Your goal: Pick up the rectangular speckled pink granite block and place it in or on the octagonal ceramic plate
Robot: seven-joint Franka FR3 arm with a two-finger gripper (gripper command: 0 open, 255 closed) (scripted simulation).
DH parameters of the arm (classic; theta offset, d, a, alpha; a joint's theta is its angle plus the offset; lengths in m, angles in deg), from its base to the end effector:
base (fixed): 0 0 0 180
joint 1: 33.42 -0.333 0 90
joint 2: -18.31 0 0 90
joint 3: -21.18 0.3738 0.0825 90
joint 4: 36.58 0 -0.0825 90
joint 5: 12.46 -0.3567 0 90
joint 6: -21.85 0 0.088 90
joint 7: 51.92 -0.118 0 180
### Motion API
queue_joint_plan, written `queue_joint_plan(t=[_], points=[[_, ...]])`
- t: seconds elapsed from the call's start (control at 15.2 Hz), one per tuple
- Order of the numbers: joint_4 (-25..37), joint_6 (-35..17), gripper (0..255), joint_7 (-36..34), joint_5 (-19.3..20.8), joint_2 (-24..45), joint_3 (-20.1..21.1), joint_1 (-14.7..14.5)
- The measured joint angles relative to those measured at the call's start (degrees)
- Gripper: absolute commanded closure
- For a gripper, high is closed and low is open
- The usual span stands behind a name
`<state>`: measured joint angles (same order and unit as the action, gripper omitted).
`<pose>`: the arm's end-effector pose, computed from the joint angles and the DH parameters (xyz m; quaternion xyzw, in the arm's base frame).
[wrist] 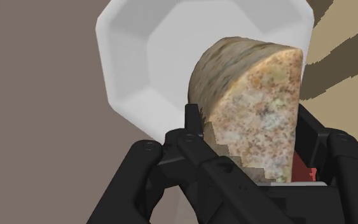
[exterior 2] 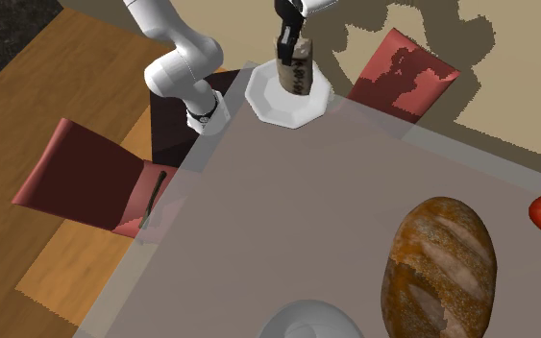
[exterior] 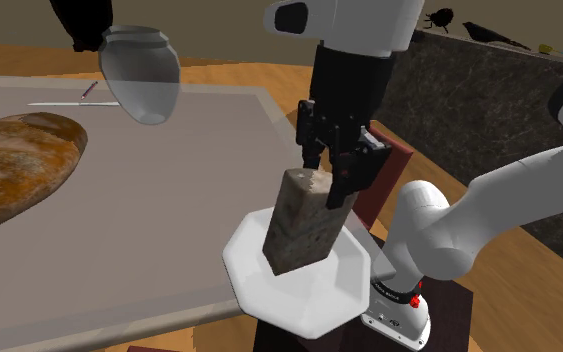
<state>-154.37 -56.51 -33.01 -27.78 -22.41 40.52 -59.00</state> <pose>0.1135 0.2497 0.6955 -0.8553 -0.5177 0.0099 0.0207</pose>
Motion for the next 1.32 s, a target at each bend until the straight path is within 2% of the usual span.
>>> queue_joint_plan(t=[0.33, 0.79, 0.86, 1.32], points=[[-5.0, -3.7, 255, 0.5, -0.6, -1.8, 0.4, -0.3], [-5.9, -4.3, 255, 0.7, -0.7, -2.1, 0.4, -0.4], [-6.0, -4.3, 0, 0.7, -0.7, -2.1, 0.5, -0.4], [-5.0, -3.4, 0, 0.7, -0.5, -1.7, 0.3, -0.3]])
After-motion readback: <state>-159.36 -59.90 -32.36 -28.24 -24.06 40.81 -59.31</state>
